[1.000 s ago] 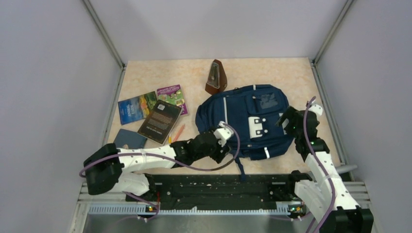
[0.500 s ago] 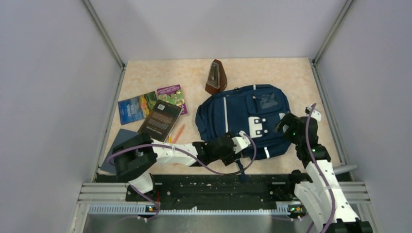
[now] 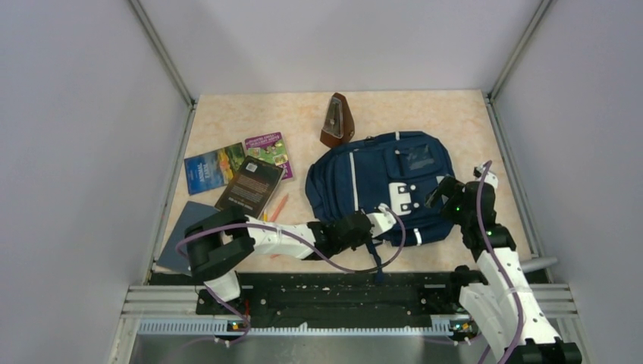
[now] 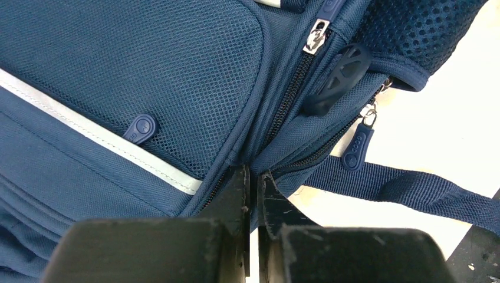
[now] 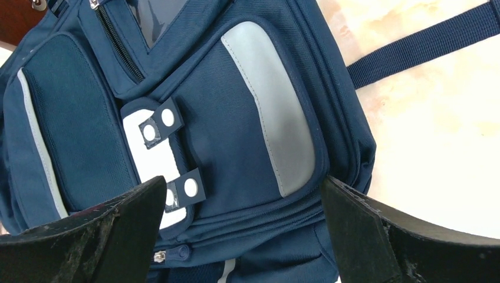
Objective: Pack the student bag
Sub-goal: Adjust the student bag at the center of the board.
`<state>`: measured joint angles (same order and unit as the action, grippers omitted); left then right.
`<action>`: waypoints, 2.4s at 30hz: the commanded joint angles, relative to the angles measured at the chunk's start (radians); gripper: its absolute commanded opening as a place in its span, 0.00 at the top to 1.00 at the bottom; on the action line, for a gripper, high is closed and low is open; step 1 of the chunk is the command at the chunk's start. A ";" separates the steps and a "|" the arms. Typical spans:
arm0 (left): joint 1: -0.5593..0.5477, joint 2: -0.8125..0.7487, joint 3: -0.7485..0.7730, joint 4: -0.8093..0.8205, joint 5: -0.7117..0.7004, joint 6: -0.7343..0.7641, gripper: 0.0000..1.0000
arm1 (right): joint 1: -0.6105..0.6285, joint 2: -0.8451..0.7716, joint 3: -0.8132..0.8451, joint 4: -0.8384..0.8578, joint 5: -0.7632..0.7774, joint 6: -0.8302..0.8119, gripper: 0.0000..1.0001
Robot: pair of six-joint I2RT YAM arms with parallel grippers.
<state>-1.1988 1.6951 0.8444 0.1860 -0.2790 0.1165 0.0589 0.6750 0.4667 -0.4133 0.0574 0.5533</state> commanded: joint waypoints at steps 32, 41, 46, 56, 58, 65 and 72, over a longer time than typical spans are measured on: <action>0.088 -0.159 0.301 -0.227 -0.320 -0.167 1.00 | 0.011 -0.132 0.211 -0.216 0.036 0.105 0.01; 0.096 -0.187 0.296 -0.206 -0.254 -0.202 1.00 | 0.010 -0.147 0.098 -0.122 -0.040 0.204 0.03; 0.095 -0.191 0.301 -0.210 -0.265 -0.206 1.00 | 0.011 -0.160 0.083 -0.130 -0.001 0.211 0.03; 0.097 -0.209 0.282 -0.195 -0.229 -0.224 1.00 | 0.012 -0.231 -0.088 0.033 -0.083 0.366 0.03; 0.097 -0.210 0.278 -0.196 -0.218 -0.222 1.00 | 0.010 -0.234 -0.101 0.056 -0.081 0.384 0.05; 0.097 -0.230 0.240 -0.144 -0.167 -0.218 1.00 | 0.012 -0.238 -0.133 0.145 -0.099 0.444 0.34; 0.097 -0.250 0.198 -0.117 -0.131 -0.199 1.00 | 0.012 -0.313 -0.146 0.206 -0.151 0.564 1.00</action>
<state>-1.1069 1.5169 1.0439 -0.0708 -0.4194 -0.0780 0.0628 0.4137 0.3206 -0.2909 -0.0437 1.0286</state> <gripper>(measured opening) 0.022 0.094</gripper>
